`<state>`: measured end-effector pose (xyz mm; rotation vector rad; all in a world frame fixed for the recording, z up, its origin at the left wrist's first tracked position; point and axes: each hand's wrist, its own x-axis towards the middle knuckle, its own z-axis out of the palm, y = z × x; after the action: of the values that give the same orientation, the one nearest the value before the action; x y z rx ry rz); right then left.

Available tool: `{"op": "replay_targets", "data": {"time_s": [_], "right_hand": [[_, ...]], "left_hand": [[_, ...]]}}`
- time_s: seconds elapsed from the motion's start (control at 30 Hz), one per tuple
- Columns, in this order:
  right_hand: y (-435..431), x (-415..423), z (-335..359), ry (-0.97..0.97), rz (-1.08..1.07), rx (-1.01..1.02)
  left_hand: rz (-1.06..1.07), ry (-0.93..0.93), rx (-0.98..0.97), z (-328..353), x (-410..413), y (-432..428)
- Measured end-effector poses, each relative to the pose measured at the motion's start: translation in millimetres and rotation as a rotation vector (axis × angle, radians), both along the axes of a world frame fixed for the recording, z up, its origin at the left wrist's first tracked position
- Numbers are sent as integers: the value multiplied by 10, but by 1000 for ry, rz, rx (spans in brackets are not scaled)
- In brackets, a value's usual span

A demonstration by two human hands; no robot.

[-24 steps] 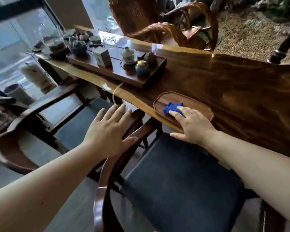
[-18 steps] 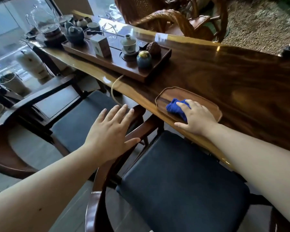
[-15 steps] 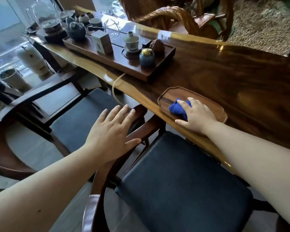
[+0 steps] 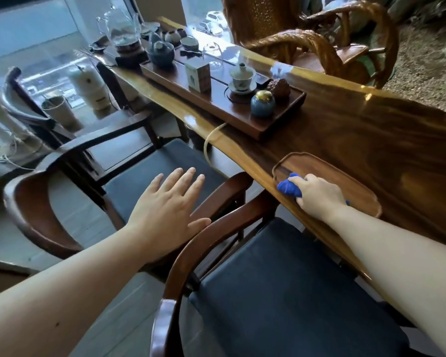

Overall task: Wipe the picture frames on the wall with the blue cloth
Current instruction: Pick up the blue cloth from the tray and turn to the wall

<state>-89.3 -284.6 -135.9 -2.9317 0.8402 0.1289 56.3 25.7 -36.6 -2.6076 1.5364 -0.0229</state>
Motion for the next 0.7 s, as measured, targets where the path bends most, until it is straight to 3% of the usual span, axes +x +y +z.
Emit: {"op": "replay_targets", "data": {"time_s": [0.33, 0.7], "right_hand": [[1551, 794, 1283, -304, 477, -70], [3911, 1086, 2886, -603, 877, -161]], "left_hand": [[165, -183, 23, 873, 99, 1224], [409, -448, -57, 2267, -628, 3410]]}}
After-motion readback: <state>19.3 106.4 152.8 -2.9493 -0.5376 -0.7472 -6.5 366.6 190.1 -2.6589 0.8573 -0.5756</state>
